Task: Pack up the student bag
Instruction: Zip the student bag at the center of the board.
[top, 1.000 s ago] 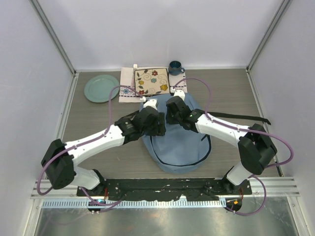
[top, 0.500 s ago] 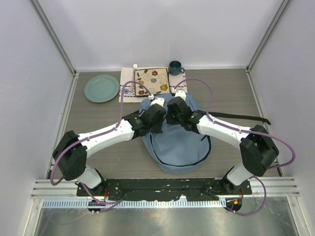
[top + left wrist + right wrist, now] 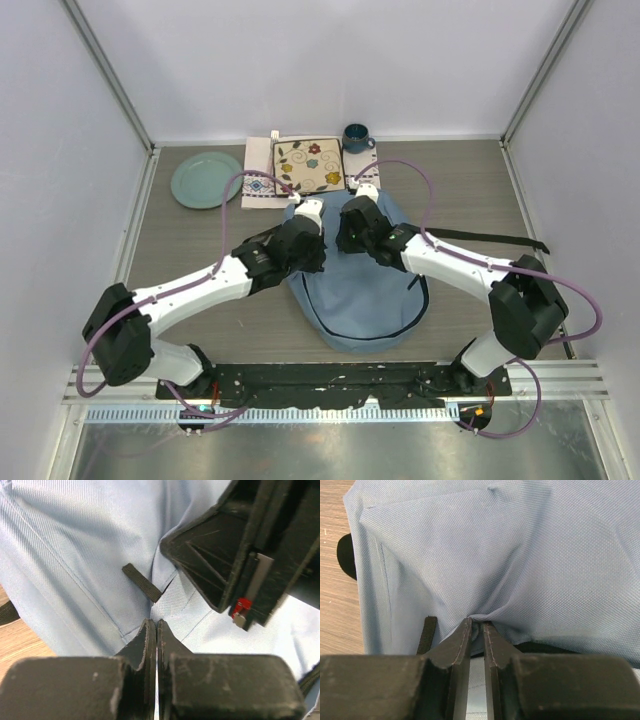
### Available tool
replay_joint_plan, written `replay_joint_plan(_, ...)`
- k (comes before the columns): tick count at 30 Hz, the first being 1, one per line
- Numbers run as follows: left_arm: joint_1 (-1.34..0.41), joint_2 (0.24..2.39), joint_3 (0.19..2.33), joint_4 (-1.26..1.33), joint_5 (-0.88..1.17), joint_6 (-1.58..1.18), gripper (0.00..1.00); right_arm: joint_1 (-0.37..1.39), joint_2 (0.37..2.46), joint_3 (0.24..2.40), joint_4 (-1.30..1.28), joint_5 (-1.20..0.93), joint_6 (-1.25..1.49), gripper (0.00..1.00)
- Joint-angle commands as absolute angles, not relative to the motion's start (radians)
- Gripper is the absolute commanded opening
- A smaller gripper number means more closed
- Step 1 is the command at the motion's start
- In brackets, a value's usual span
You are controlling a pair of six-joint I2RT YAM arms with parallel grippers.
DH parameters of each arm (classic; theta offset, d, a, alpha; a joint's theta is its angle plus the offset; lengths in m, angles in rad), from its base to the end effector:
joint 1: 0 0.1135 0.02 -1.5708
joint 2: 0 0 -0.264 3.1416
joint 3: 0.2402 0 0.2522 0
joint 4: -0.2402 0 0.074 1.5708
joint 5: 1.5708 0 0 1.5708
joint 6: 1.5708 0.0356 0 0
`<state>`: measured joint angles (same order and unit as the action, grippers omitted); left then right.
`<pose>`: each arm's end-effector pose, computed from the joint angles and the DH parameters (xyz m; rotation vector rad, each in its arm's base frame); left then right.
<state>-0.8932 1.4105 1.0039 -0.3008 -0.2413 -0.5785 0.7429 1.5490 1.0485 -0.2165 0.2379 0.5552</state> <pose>0.2004 -0.2355 0.2618 0.2337 2.2927 -0.5047 0.2559 0.2237 0.2412 -0.0908 2.2957 0.4123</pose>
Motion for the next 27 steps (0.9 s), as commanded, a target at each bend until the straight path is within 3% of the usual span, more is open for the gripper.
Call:
replay_joint_plan(1, -0.890, 1.295, 0.950, -0.213, -0.161, -0.554, 0.00, 0.713, 1.534, 1.049, -0.238, 0.278, 0.541, 0.20)
replay_joint_plan(10, -0.868, 1.321, 0.930, -0.236, -0.199, -0.612, 0.01, 0.713, 1.459, 0.942, -0.244, 0.192, 0.532, 0.19)
replay_joint_plan(12, -0.868, 1.327, 0.945, -0.285, -0.233, -0.623, 0.13, 0.713, 1.416, 0.927, -0.271, 0.204, 0.529, 0.19)
replay_joint_plan(13, -0.868, 1.322, 0.948, -0.299, -0.242, -0.638, 0.26, 0.713, 1.401, 0.920, -0.294, 0.213, 0.528, 0.19)
replay_joint_plan(15, -0.868, 1.306, 0.940, -0.321, -0.253, -0.655, 0.34, 0.713, 1.337, 0.917, -0.319, 0.259, 0.541, 0.19)
replay_joint_plan(16, -0.868, 1.275, 0.924, -0.324, -0.262, -0.663, 0.48, 0.713, 1.307, 0.901, -0.310, 0.306, 0.552, 0.20)
replay_joint_plan(19, -0.868, 1.194, 0.893, -0.348, -0.305, -0.695, 0.67, 0.713, 1.185, 0.851, -0.246, 0.324, 0.555, 0.27)
replay_joint_plan(21, -0.868, 1.157, 0.885, -0.371, -0.330, -0.719, 0.77, 0.713, 1.152, 0.845, -0.233, 0.315, 0.555, 0.31)
replay_joint_plan(27, -0.865, 1.051, 0.850, -0.446, -0.388, -0.778, 0.88, 0.713, 1.151, 0.885, -0.293, 0.299, 0.569, 0.36)
